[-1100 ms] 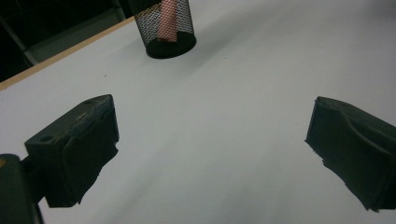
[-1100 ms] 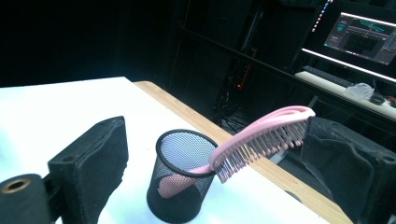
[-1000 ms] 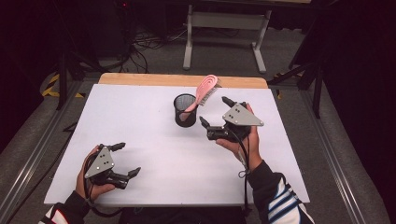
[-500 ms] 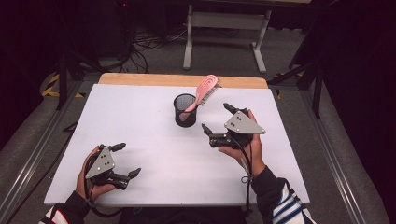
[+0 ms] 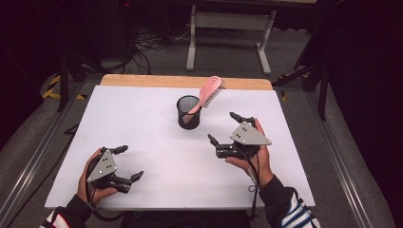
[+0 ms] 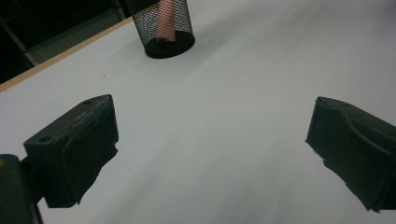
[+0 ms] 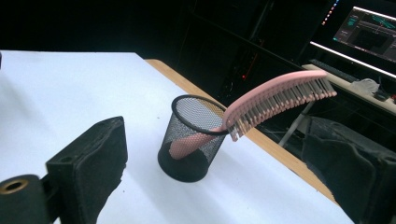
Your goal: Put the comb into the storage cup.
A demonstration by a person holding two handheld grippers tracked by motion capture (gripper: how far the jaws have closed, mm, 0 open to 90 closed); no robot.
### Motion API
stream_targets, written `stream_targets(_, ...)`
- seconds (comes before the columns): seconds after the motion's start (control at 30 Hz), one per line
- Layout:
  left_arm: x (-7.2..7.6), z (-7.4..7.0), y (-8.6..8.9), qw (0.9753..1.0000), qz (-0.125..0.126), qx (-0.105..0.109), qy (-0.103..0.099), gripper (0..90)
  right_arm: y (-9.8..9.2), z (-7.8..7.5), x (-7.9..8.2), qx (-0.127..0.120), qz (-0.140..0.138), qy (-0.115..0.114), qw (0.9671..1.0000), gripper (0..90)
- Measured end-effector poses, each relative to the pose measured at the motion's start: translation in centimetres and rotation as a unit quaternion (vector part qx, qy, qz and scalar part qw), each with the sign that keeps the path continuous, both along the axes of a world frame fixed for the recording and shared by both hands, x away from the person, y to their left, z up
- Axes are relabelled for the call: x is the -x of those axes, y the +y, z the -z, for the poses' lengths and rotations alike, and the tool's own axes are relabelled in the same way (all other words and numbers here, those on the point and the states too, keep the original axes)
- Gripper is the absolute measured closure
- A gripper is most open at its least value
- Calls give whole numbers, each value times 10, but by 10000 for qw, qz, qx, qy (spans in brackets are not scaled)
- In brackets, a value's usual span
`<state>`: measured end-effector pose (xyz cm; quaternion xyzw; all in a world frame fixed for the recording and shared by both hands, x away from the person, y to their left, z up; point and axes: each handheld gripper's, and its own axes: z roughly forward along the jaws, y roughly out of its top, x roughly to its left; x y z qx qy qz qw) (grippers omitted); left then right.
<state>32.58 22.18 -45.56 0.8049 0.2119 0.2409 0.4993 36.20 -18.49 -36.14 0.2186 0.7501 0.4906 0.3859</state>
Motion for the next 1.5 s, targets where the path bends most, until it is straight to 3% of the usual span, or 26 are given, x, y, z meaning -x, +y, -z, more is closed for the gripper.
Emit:
stream_targets(0.3,0,1,0,10000,12,-16,-12,31,-6,14,9,117,14,5,9999,76)
stream_targets(0.57,0,1,-1,10000,13,-19,-7,31,-18,22,16,35,68,-38,10000,74)
stream_targets(0.9,0,1,-1,10000,9,-22,-16,31,-26,36,21,227,158,-19,9996,65)
stream_targets(1.5,1,1,-3,10000,27,-72,-32,31,-47,56,31,138,228,-24,9996,64)
